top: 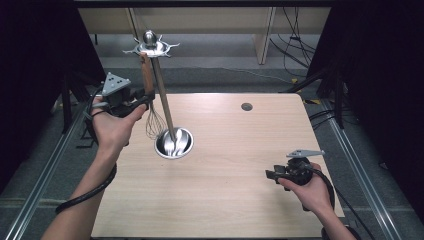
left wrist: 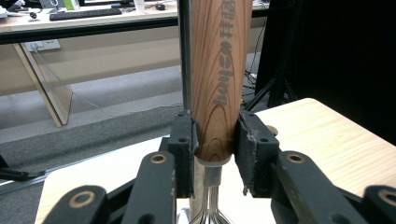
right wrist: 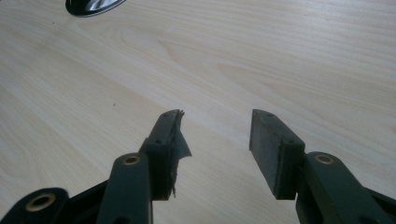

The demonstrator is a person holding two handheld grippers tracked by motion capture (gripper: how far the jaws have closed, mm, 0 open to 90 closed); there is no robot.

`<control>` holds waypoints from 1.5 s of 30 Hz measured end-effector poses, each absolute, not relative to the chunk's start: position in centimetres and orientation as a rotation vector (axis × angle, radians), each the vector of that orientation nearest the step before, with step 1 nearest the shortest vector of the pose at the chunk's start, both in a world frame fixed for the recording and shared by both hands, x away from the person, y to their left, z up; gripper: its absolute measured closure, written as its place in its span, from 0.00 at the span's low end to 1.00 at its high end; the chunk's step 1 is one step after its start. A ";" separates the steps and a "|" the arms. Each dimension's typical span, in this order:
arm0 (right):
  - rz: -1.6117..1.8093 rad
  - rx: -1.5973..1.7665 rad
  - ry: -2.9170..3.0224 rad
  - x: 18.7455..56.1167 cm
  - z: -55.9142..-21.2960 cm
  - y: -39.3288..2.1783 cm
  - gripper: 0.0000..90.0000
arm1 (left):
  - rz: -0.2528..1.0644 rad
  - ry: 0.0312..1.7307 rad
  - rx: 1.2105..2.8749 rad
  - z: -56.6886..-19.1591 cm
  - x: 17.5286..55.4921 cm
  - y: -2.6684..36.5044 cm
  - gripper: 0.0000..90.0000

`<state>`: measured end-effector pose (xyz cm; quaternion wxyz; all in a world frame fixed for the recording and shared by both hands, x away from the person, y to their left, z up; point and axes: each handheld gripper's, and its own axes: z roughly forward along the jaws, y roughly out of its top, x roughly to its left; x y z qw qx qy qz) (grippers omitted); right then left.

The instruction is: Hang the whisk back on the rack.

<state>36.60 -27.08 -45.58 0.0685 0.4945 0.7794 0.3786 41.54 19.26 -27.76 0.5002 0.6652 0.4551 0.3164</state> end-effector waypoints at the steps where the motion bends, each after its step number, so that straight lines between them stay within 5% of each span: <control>1: 1.141 1.485 2.347 36.6 -45.6 -27.1 0.60 | 0.766 1.101 1.607 -27.8 41.6 19.2 0.76; 33: 1.134 1.488 2.353 36.6 -45.6 -27.1 0.60 | 0.766 1.102 1.607 -28.4 42.3 19.0 0.75; 45: 1.164 1.429 2.344 36.9 -45.8 -27.3 0.60 | 0.773 1.078 1.585 -28.7 41.1 19.6 0.66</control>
